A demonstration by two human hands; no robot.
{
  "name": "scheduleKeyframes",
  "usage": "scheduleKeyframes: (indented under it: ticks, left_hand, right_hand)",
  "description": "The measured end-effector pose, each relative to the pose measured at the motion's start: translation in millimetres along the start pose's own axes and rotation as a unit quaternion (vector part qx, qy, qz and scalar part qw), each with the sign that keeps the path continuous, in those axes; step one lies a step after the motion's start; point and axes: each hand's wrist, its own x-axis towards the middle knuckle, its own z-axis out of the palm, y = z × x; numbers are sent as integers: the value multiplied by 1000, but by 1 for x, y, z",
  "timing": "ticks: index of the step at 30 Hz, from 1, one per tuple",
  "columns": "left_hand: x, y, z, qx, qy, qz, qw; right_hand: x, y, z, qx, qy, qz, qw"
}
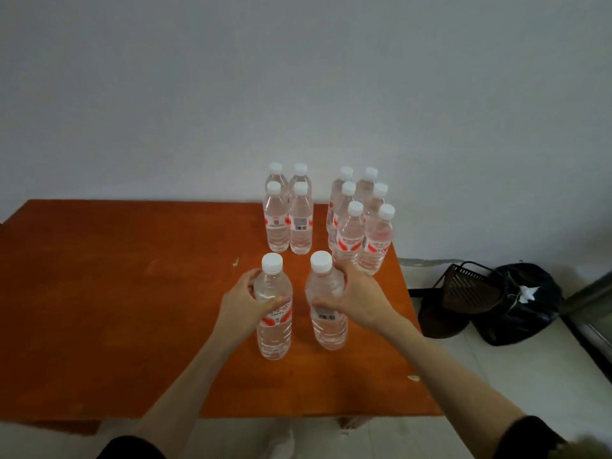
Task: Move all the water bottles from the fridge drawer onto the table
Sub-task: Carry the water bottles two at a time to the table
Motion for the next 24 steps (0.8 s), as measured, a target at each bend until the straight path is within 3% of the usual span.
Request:
scheduleKeyframes:
  ticks: [12,24]
  left_hand:
    - [152,-1,-18,43,-55,40,997]
    - [202,-3,-9,24,-94,64,993]
  right_hand:
    - [144,-3,29,23,4,41,999]
    - [184,4,39,75,35,34,996]
